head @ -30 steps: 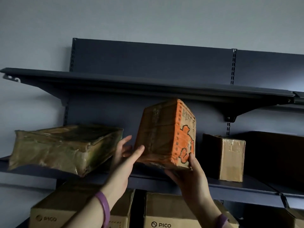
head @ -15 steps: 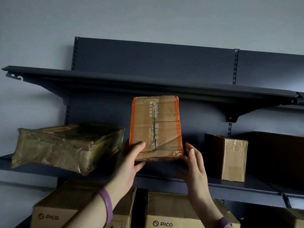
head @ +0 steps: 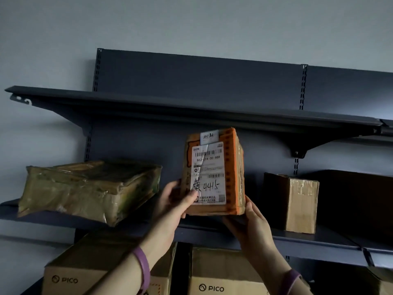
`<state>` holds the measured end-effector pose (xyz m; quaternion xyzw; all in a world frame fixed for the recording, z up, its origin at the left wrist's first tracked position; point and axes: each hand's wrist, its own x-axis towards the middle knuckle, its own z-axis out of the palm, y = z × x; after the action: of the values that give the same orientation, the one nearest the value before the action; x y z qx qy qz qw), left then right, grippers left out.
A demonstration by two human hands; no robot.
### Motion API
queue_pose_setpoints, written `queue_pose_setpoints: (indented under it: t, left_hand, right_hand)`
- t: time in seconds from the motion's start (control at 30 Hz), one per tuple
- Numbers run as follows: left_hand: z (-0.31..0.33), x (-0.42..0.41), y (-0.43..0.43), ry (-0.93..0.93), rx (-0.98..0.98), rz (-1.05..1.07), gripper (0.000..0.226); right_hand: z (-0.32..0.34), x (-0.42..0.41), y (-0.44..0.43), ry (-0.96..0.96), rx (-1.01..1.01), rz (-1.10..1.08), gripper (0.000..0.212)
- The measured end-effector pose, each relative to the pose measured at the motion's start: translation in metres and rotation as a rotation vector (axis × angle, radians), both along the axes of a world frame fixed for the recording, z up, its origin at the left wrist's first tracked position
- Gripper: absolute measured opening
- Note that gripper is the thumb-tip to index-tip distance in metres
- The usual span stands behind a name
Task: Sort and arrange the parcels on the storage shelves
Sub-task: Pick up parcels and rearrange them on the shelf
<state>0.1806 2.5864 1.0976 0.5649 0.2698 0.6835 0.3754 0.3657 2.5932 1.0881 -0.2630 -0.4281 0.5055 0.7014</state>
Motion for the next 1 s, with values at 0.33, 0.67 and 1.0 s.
queue_pose_setpoints:
  t: [0.33,0.67,1.0]
  left_hand:
    - [0.002,-0.001,-0.008,0.057,0.097,-0.064,0.05]
    - [0.032,0.084,-0.032,0.062,0.252,-0.105,0.074]
    - [0.014,0.253,-0.103,0.047,0.342,-0.543,0.066]
  right_hand:
    - [-0.003,0.0,-0.005,-0.239,0.037,0.009,0.047]
    - [0.025,0.065,-0.073,-0.444,0.493,-0.301,0.047]
    - [0.018,0.215,-0.198,-0.407,0.339,-0.452,0.088]
